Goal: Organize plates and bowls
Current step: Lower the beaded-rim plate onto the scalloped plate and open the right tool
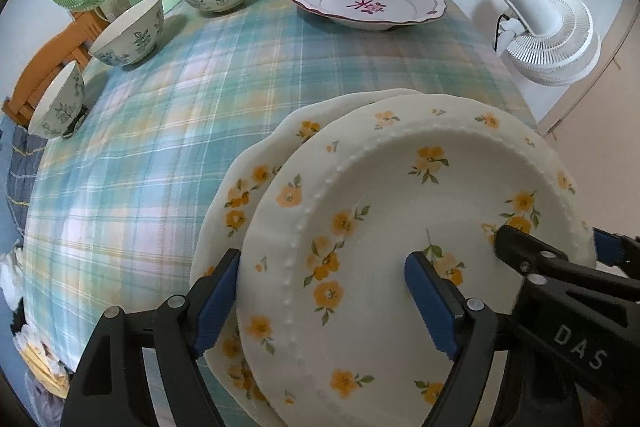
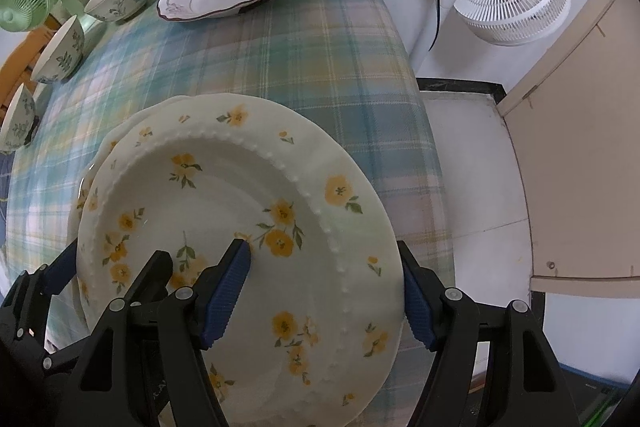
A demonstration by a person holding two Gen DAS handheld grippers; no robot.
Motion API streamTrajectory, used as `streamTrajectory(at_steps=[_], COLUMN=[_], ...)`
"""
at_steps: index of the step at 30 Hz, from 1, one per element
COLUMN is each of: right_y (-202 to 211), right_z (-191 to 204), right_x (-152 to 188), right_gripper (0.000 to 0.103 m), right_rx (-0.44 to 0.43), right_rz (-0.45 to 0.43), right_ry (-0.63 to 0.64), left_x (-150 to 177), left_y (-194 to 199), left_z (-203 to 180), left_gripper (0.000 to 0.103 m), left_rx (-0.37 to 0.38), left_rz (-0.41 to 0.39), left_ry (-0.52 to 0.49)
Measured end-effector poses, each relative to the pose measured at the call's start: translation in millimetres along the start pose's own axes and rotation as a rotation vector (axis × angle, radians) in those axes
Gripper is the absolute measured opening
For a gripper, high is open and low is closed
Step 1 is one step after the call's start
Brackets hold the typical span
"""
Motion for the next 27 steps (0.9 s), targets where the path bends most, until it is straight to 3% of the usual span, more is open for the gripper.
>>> streamTrajectory(at_steps=[4, 8, 24, 27], right_y=[6, 11, -1, 6], right_z=[-6, -7, 10, 14], right_x=[5, 7, -2, -4], right_gripper=[0.073, 0.051, 0.059, 0.073], right_rx=[0.031, 0.04, 0.005, -0.01], right_rz=[-0.003, -0.008, 0.01, -0.012], right_ry=[-0.002, 0.004, 0.0, 0.005], left_x=[1, 1, -4, -7], left_y=[7, 10, 15, 21], left_z=[-1, 4, 17, 21], left_gripper=[0.084, 0.084, 0.085, 0.085], left_rx=[-0.001, 0.018, 0.024, 0.024], left_rz=[-0.015, -0.007, -0.008, -0.012], left_ry=[-0.026, -0.017, -0.004, 0.002])
Point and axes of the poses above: each gripper's, at about its wrist camera, not at the fingertips, and y roughly against the way its jaws point, z to its left, x to its underside, the point moved 6 cm from there along -y, roughly the way its jaws point, and after that the axes turned 12 degrees about y, right-handed, at the moved point
